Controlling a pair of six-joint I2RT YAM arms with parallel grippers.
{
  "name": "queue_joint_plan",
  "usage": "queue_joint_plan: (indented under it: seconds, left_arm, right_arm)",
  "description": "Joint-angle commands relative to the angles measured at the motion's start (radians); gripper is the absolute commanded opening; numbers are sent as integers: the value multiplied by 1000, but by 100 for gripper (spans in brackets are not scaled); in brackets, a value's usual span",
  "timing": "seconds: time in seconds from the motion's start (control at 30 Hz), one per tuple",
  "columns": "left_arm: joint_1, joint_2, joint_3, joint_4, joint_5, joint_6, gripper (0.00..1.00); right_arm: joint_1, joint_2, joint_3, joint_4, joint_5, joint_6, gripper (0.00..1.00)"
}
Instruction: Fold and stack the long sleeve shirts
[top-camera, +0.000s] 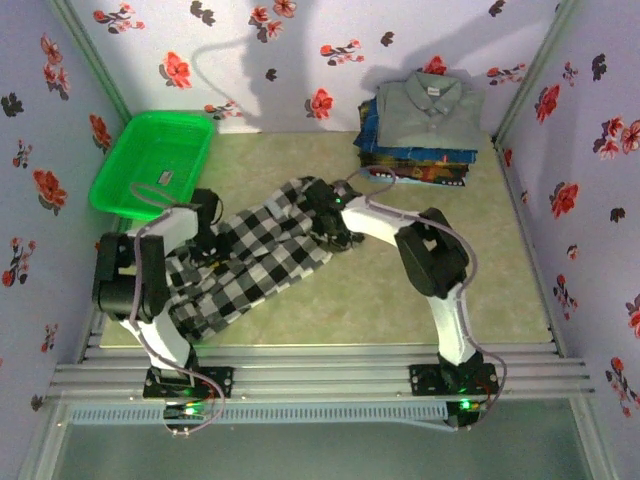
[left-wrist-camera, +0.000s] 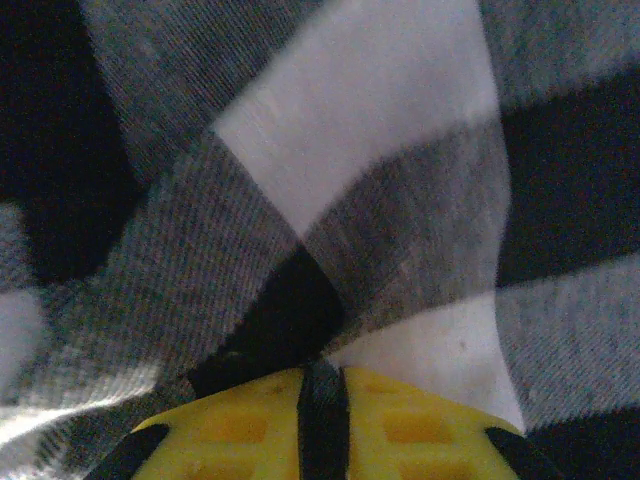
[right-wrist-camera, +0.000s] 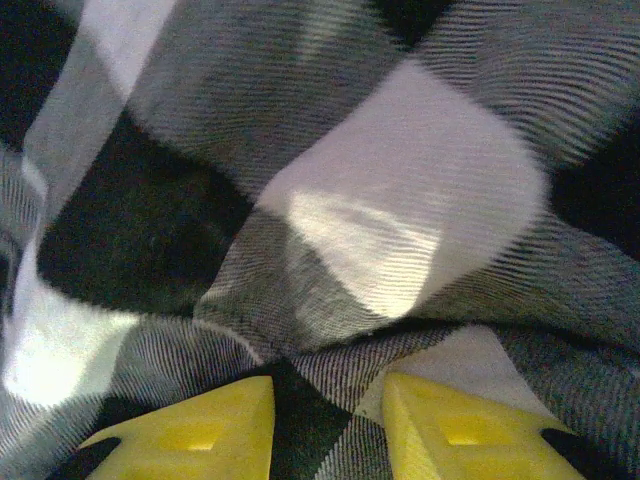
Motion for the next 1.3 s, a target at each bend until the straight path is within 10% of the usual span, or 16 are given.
queue_joint_plan:
  seconds: [0.0, 0.33, 0.77, 1.27]
  left_arm:
    - [10, -59, -86, 18, 125, -98, 22]
    - [-51, -288, -134, 162, 414, -315, 43]
    - [15, -338, -81, -99, 20, -216, 57]
    - [-86, -159, -250, 166, 110, -302, 50]
  right_arm:
    - [-39, 166, 181, 35, 44, 73, 36]
    - [-166, 454, 758, 389, -382, 117, 58]
    - [30, -203, -49, 131, -338, -134, 68]
    - [129, -24, -196, 314, -255, 104, 50]
